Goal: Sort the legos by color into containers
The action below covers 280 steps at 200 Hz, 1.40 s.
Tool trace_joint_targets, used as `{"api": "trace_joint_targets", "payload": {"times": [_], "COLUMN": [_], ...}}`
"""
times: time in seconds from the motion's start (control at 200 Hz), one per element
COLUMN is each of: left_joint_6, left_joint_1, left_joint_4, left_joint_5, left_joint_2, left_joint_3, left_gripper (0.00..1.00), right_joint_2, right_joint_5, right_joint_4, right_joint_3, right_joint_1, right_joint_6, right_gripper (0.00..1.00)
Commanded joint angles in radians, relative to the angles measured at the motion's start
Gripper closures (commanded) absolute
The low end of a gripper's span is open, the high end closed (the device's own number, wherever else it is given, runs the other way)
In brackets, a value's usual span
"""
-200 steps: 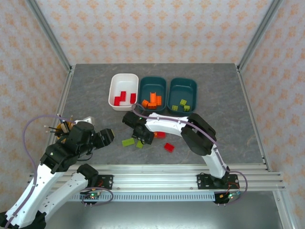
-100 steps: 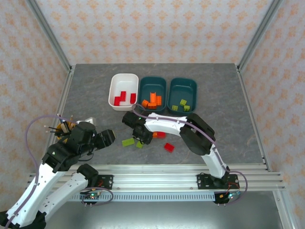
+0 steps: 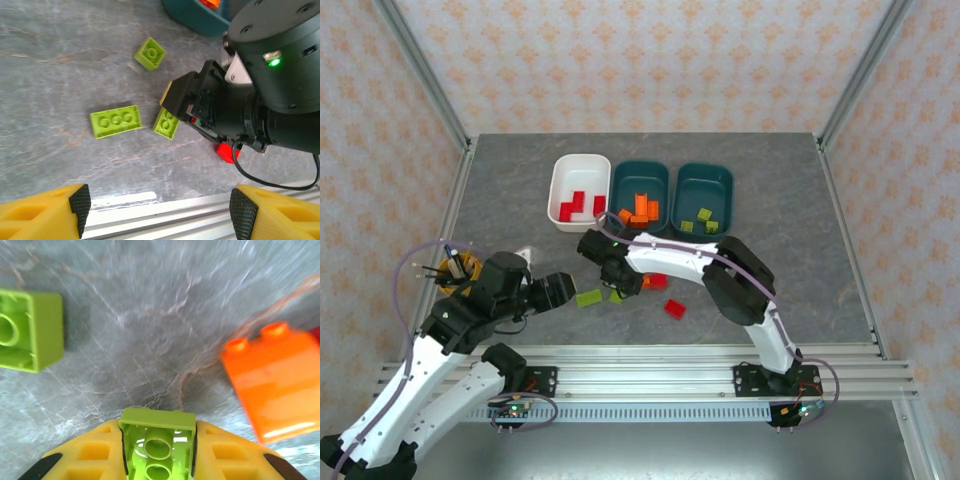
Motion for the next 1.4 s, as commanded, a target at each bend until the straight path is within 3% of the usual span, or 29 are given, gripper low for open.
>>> {"api": "trace_joint_targets", "payload": {"times": [0.0,0.19,0.33,0.48,0.636,0.966,1.116,1.226,1.396], "left_joint_6": [-0.012,-0.022,-0.020,-0.003,-0.009,-0.015,0.016,0.101,0.326], "left_joint_1": [-0.010,-0.016,-0.054,-0.121,-0.183,-0.266,-0.296,-0.318,-0.333], "left_joint_4": [0.120,0.233,0.317,0.352,0.401,0.368,0.322,0.279,0.200], "left_joint_5": [0.072,0.077,0.058,0.005,-0.042,-0.098,-0.107,-0.112,-0.075], "left_joint_2": [0.052,0.184,0.316,0.470,0.603,0.833,0.907,0.952,1.037], "left_joint_3": [-0.002,0.066,0.135,0.230,0.284,0.409,0.436,0.468,0.548], "left_gripper": [0.23,0.23,0.23,0.23,0.23,0.25,0.28,0.29,0.31], "right_joint_2": [-0.121,-0.229,-0.252,-0.187,-0.002,0.266,0.304,0.285,0.135], "right_joint_5": [0.095,0.141,0.064,-0.024,-0.118,-0.169,-0.189,-0.214,-0.209], "right_joint_4": [-0.080,-0.147,-0.138,-0.133,-0.171,-0.248,-0.261,-0.265,-0.248], "right_joint_3": [0.048,0.069,0.076,0.141,0.294,0.529,0.553,0.567,0.545], "right_joint_1": [-0.051,-0.191,-0.362,-0.531,-0.625,-0.684,-0.691,-0.692,-0.691], "right_joint_6": [-0.088,-0.268,-0.431,-0.588,-0.670,-0.703,-0.699,-0.706,-0.704], "right_gripper": [0.73,0.72,0.72,0.72,0.73,0.67,0.54,0.47,0.44]}}
